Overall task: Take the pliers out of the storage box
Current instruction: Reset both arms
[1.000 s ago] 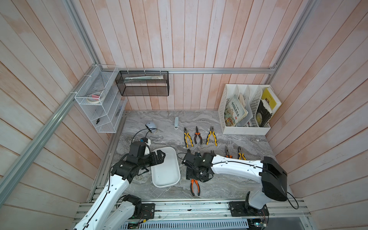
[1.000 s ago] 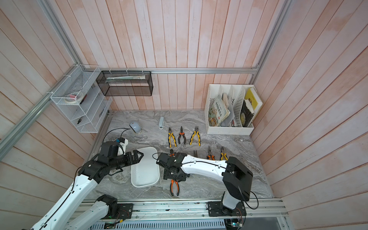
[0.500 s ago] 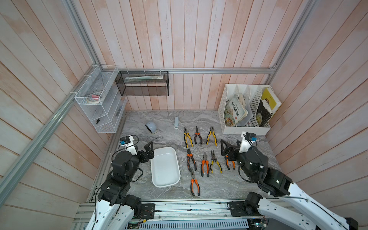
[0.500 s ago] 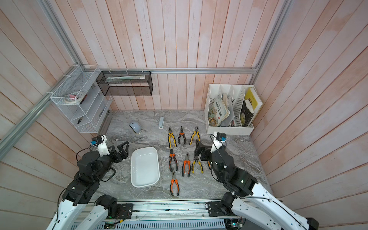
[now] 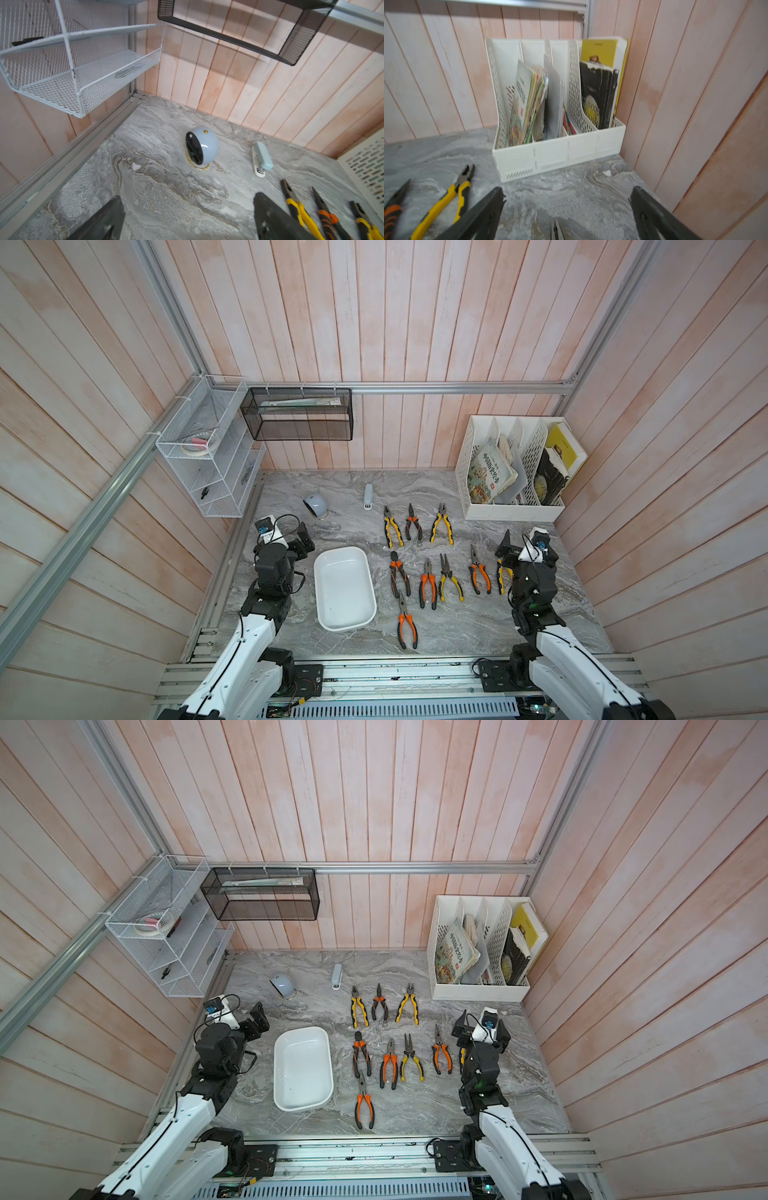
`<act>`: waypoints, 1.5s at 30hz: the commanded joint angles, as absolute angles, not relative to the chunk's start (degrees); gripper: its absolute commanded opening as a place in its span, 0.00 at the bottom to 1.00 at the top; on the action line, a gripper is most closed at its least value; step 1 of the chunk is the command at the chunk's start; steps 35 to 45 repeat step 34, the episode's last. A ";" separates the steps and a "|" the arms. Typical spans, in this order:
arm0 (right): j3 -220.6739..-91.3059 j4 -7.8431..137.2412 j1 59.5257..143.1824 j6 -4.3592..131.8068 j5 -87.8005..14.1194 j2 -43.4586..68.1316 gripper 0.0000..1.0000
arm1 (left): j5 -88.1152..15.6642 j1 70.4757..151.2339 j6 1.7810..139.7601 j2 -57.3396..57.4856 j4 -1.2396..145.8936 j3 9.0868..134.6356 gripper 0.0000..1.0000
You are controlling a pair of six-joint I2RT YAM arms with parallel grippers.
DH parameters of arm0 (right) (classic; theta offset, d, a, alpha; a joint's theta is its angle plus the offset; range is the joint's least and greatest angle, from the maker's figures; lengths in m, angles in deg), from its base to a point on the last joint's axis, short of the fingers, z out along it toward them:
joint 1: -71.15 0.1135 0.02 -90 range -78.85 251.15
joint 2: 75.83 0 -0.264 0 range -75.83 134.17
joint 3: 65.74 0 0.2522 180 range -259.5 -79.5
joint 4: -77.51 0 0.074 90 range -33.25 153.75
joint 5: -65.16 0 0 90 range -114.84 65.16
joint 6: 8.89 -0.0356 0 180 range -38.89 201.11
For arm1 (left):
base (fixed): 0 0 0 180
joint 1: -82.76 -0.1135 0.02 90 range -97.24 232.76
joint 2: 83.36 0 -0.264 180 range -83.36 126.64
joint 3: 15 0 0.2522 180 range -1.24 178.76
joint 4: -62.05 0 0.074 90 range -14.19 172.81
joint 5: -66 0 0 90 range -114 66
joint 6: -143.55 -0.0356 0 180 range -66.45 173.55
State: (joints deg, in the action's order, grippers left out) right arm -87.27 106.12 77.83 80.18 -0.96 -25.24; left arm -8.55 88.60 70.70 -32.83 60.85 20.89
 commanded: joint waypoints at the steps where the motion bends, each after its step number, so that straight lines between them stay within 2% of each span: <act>1: -86.63 123.05 75.83 83.22 -6.09 -14.93 0.98 | -8.66 84.91 71.90 -28.21 47.63 18.30 1.00; 5: -83.84 144.93 74.43 83.66 -7.59 1.99 0.98 | -6.70 82.52 69.35 -19.49 38.18 16.31 1.00; 6: -85.81 142.04 75.02 81.70 -5.38 2.79 0.98 | -6.10 82.44 67.58 -17.12 35.58 15.84 1.00; 7: -87.10 137.79 74.20 80.08 -8.61 3.00 0.98 | -5.87 82.34 66.52 -15.05 33.12 15.26 1.00; 8: -87.78 140.00 73.15 80.13 -11.68 7.27 0.98 | -5.85 82.21 65.48 -12.81 30.07 14.35 1.00; 10: -87.25 155.85 72.90 80.79 -9.61 17.49 0.98 | -4.64 82.06 64.14 -8.67 24.78 13.01 1.00; 12: -90.45 136.55 71.45 77.93 -12.60 9.82 0.98 | -4.50 81.78 63.90 -7.02 22.47 13.44 1.00; 13: -89.88 138.92 70.53 77.74 -14.52 10.79 0.98 | -5.29 81.71 63.00 -5.65 19.47 12.91 1.00; 15: -86.13 153.08 70.45 77.88 -13.21 15.29 0.98 | -6.42 81.56 61.60 -0.07 10.12 11.41 1.00; 16: -84.79 153.43 70.44 77.89 -13.42 14.06 0.98 | -7.20 81.40 60.63 1.10 8.12 12.05 1.00; 17: -83.42 154.14 70.70 78.31 -12.87 12.93 0.98 | -9.65 81.50 60.67 -0.25 15.70 14.52 1.00; 21: -83.71 157.95 70.93 76.99 -8.68 15.50 0.98 | -15.54 81.70 58.35 4.44 10.52 13.35 1.00; 22: -83.51 157.69 71.42 77.48 -8.49 15.06 0.98 | -14.90 81.85 56.44 8.04 0.42 11.81 1.00; 24: -83.82 157.08 71.92 78.44 -9.01 15.02 0.98 | -15.33 82.01 57.53 3.99 12.86 14.30 1.00; 26: -85.06 155.03 72.12 78.60 -8.90 15.09 0.98 | -14.34 82.38 56.32 6.80 3.90 12.68 1.00; 28: -88.52 147.55 72.09 78.65 -9.39 14.33 0.98 | -14.13 82.74 56.74 5.05 9.20 13.59 1.00; 30: -91.13 141.30 71.35 77.97 -10.88 13.66 0.98 | -12.26 84.34 54.67 6.58 4.48 12.75 1.00; 34: -89.34 145.53 71.88 81.34 -17.76 14.11 0.98 | -8.35 87.31 51.95 7.40 -1.03 10.68 1.00; 45: -89.34 145.53 71.88 81.34 -17.76 14.11 0.98 | -8.35 87.31 51.95 7.40 -1.03 10.68 1.00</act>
